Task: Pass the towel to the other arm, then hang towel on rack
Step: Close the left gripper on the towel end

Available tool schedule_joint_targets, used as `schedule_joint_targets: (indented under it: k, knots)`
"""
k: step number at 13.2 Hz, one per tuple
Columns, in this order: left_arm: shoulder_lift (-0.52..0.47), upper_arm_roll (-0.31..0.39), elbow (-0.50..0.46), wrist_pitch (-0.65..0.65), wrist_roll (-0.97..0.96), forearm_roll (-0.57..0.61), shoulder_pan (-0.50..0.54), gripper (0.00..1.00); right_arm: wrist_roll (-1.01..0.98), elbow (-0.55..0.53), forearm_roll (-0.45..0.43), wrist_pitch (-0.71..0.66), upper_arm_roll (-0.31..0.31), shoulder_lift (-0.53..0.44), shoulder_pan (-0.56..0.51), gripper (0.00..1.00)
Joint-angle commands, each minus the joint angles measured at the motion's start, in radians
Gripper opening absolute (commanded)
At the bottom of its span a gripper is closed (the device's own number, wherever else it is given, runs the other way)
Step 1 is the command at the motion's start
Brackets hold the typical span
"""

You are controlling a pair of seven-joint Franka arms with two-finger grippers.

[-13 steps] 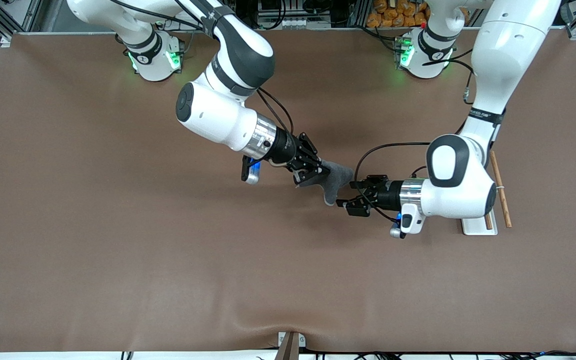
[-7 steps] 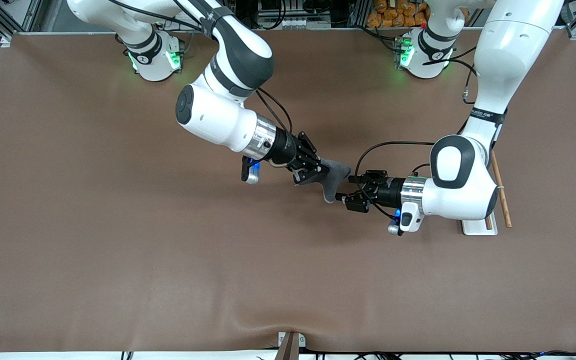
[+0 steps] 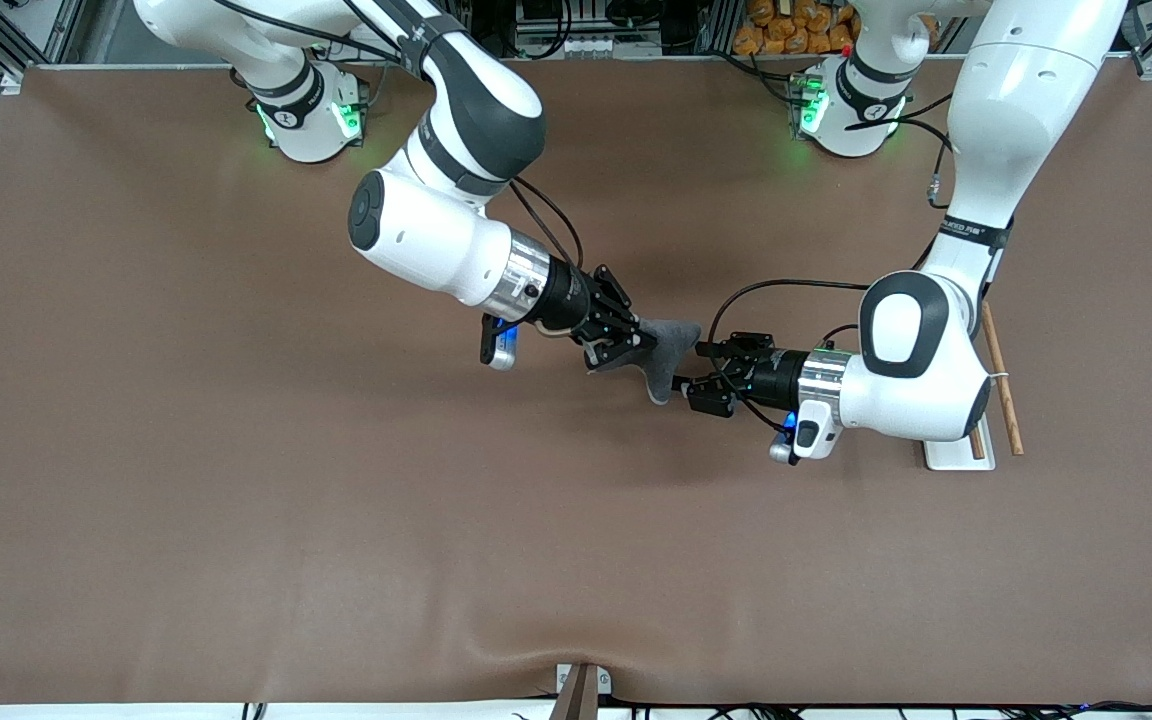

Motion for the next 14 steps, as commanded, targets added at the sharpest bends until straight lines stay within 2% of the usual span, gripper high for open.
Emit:
schedule_joint_targets:
  k: [1, 9, 11, 14]
  knots:
    - [0.001, 0.001, -0.01, -0.014, 0.02, -0.022, 0.0, 0.81, 0.01, 0.016, -0.003, -0.019, 0.007, 0.0, -0.013, 0.0]
    - [0.015, -0.001, -0.012, -0.06, 0.022, -0.039, -0.003, 0.77, 0.01, 0.013, -0.008, -0.019, 0.007, 0.0, -0.012, 0.0]
    - [0.013, -0.001, -0.009, -0.068, 0.022, -0.047, 0.002, 0.64, 0.009, 0.013, -0.008, -0.021, 0.007, -0.002, -0.012, 0.0]
    - [0.013, -0.001, -0.007, -0.07, 0.026, -0.058, 0.002, 0.31, 0.01, 0.013, -0.009, -0.045, 0.007, -0.003, -0.013, 0.0]
